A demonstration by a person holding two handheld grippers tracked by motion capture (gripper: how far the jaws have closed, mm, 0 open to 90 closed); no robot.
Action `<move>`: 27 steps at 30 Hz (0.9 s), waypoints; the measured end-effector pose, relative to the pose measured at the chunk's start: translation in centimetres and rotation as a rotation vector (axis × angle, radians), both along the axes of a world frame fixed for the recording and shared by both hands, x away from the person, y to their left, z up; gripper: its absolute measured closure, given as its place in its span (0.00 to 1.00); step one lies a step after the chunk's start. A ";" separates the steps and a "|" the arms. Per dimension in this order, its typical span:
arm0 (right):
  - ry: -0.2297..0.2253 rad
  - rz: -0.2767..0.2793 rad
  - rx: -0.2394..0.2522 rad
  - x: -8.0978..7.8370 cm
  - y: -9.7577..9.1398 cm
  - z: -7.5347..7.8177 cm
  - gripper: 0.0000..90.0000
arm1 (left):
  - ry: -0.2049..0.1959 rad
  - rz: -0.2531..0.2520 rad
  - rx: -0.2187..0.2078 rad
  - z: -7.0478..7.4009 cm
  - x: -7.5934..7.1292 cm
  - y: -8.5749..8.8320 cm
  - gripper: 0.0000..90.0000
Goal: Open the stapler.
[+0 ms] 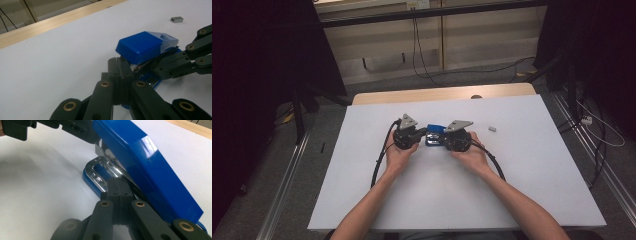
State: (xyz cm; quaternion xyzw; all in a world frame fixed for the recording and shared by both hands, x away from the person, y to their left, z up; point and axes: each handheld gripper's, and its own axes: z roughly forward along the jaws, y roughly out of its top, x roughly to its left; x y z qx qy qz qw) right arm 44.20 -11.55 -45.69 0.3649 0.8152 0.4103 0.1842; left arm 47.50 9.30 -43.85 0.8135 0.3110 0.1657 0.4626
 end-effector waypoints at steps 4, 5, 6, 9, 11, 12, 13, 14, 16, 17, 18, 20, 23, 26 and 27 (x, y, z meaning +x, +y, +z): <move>0.000 0.000 0.000 0.0 0.0 0.0 1.00 | 0.002 0.008 -0.016 0.2 0.0 -0.1 1.00; 0.000 0.000 0.000 0.0 0.0 0.0 1.00 | 0.001 0.006 -0.017 0.3 0.0 -0.1 1.00; 0.000 0.000 0.000 0.0 0.0 0.0 1.00 | 0.001 0.005 -0.020 0.3 0.0 -0.1 1.00; -0.001 0.000 -0.001 0.0 0.0 0.0 1.00 | 0.003 0.004 -0.023 0.4 0.0 -0.1 1.00; -0.002 -0.001 -0.002 0.0 0.0 0.0 1.00 | 0.002 0.005 -0.030 0.5 0.0 -0.2 1.00; -0.003 -0.001 -0.003 0.0 0.0 0.0 1.00 | 0.000 0.004 -0.033 0.6 0.0 -0.2 1.00; -0.003 -0.001 -0.003 0.0 0.0 0.0 1.00 | 0.000 0.003 -0.036 0.6 0.0 -0.2 1.00; -0.003 0.000 -0.003 0.0 0.0 0.0 1.00 | 0.000 0.003 -0.037 0.7 0.0 -0.2 1.00; -0.003 -0.001 -0.003 0.0 0.0 0.0 1.00 | 0.000 -0.002 -0.035 0.8 0.0 -0.1 1.00; -0.002 -0.002 -0.003 0.0 0.0 0.0 1.00 | 0.003 0.002 -0.046 0.8 0.1 -0.2 1.00; -0.002 -0.002 -0.004 0.0 0.1 0.0 1.00 | -0.003 0.002 -0.041 0.9 0.1 -0.3 1.00; -0.003 -0.003 -0.004 -0.1 0.1 0.0 1.00 | -0.012 0.001 -0.026 1.0 0.0 -0.4 1.00; -0.001 -0.005 -0.003 -0.1 0.1 0.0 1.00 | -0.012 0.001 -0.036 1.2 0.0 -0.4 1.00; -0.001 -0.005 -0.001 0.0 0.1 0.0 1.00 | -0.008 0.007 -0.050 1.2 0.1 -0.5 1.00; -0.001 -0.005 -0.001 0.0 0.1 0.0 1.00 | -0.010 0.008 -0.043 1.3 0.1 -0.5 1.00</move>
